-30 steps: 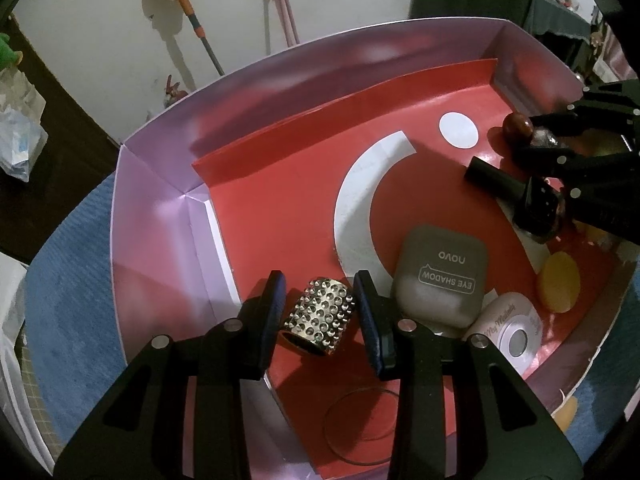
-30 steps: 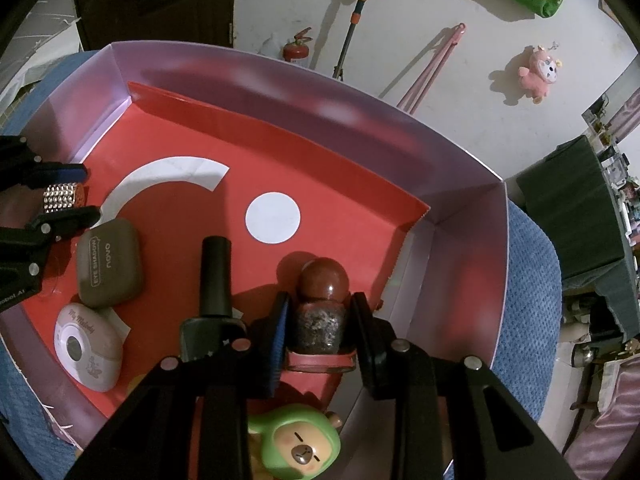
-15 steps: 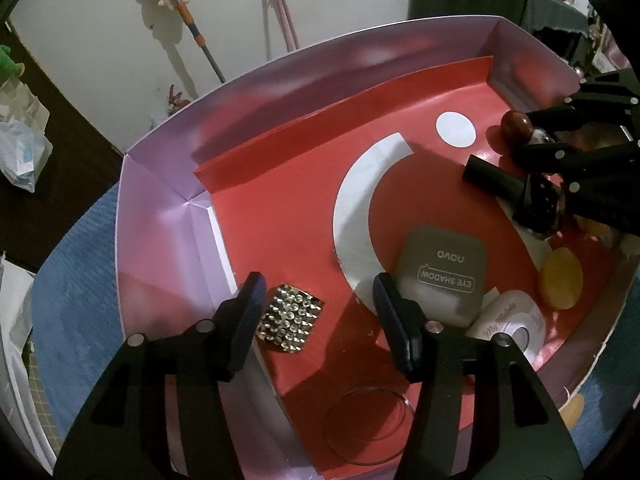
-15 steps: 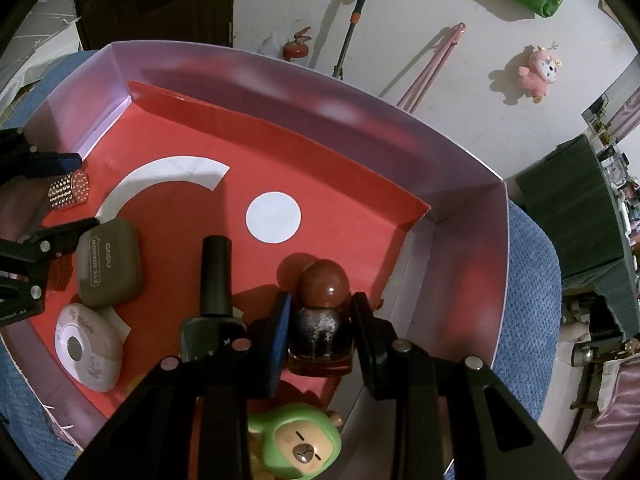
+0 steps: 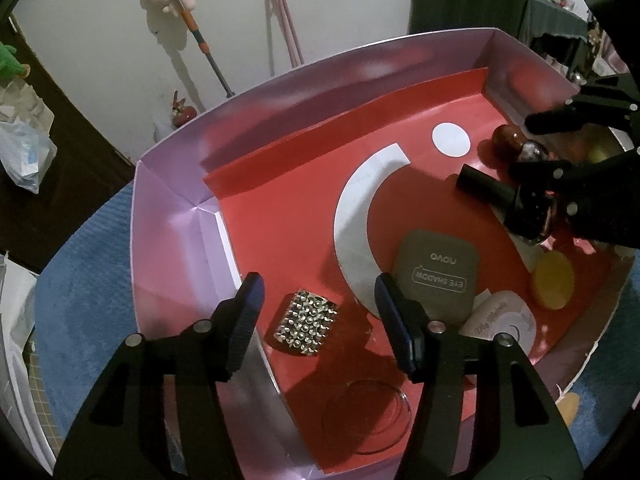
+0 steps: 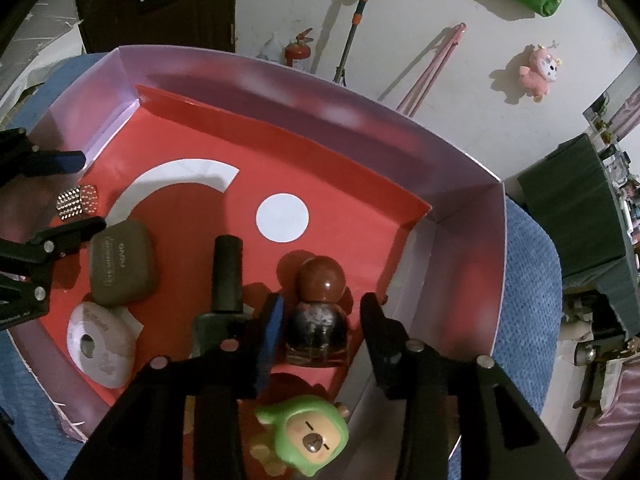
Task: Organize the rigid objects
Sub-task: 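Open both tools to release the items and lift them out of the box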
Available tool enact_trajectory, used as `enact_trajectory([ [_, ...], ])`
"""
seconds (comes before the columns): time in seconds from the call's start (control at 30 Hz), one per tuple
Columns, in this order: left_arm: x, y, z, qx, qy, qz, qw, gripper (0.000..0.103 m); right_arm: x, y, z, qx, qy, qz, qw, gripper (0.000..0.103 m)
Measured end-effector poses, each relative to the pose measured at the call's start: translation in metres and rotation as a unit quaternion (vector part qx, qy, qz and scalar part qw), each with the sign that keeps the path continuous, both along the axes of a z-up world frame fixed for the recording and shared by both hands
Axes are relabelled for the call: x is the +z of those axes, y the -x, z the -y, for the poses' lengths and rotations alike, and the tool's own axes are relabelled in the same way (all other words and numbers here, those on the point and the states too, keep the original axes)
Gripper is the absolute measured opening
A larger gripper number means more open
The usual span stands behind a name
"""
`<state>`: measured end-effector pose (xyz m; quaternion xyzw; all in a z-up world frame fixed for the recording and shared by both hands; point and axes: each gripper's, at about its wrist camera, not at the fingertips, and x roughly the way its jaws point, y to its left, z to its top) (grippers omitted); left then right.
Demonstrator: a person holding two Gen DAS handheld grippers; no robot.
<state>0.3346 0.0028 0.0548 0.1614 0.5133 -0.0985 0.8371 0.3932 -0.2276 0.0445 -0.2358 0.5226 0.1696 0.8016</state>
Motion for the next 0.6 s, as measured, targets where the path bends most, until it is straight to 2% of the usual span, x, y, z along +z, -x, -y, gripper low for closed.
enact_trajectory([
  [0.03, 0.001, 0.001, -0.001, 0.000, 0.001, 0.002, 1.0000, 0.057, 0.001, 0.002, -0.001, 0.000, 0.004, 0.006, 1.000, 0.057],
  [0.07, 0.002, 0.000, -0.001, 0.000, 0.002, 0.003, 1.0000, 0.058, 0.002, 0.003, -0.001, 0.000, 0.008, 0.011, 1.000, 0.059],
  [0.13, 0.005, 0.001, -0.001, 0.000, 0.007, 0.007, 1.0000, 0.059, 0.005, 0.005, 0.000, 0.000, 0.005, 0.014, 1.000, 0.060],
  [0.2, 0.010, 0.005, -0.002, 0.002, 0.018, 0.013, 0.9997, 0.067, 0.007, 0.007, 0.002, -0.005, -0.002, 0.010, 1.000, 0.060],
  [0.4, 0.028, 0.024, -0.005, 0.003, 0.046, 0.039, 0.9982, 0.069, 0.023, 0.020, 0.007, -0.009, -0.009, 0.026, 1.000, 0.060],
  [0.47, 0.040, 0.039, -0.005, -0.001, 0.061, 0.053, 0.9967, 0.069, 0.034, 0.029, 0.010, -0.008, -0.016, 0.035, 0.999, 0.061],
  [0.53, 0.052, 0.047, -0.002, -0.006, 0.072, 0.069, 0.9950, 0.070, 0.044, 0.038, 0.012, -0.007, -0.025, 0.046, 0.999, 0.067],
  [0.6, 0.066, 0.059, -0.001, -0.010, 0.083, 0.092, 0.9922, 0.075, 0.059, 0.050, 0.015, -0.006, -0.041, 0.060, 0.997, 0.070],
])
